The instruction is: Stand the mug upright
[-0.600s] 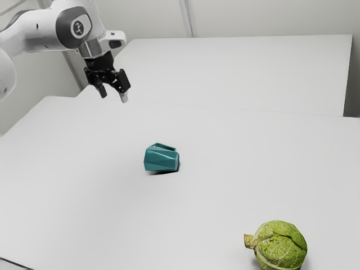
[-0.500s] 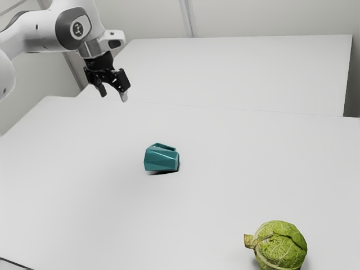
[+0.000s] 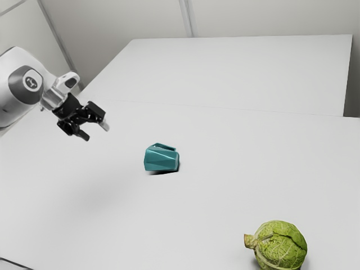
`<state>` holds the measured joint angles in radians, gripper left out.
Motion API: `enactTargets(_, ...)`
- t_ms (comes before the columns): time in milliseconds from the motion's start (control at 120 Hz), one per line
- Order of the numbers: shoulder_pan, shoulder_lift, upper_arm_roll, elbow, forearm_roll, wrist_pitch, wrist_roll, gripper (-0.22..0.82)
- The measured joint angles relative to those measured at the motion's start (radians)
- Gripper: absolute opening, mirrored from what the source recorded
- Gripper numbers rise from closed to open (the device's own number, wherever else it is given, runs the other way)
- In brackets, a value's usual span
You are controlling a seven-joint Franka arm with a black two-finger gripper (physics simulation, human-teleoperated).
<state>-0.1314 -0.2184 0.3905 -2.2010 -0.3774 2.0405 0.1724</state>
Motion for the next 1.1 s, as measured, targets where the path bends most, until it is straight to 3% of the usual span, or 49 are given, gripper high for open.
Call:
enactTargets(100,0.013,-0.003,0.045,-0.046,-0.143,0.056,0.074,0.6)
enactTargets(192,0.048,0.055,0.065,-0.052,-0.26,0.089,0.164,0.6)
enactTargets(492,0.184,0.27,0.069,-0.016,-0.542,0.12,0.51,0.6)
enactTargets(583,0.182,0.318,0.064,0.01,-0.598,0.114,0.611,0.6)
enactTargets(833,0.151,0.298,0.0,-0.077,-0.706,0.126,0.83,0.6)
enactTargets(1100,0.155,0.289,-0.007,-0.119,-0.759,0.165,0.982,0.6)
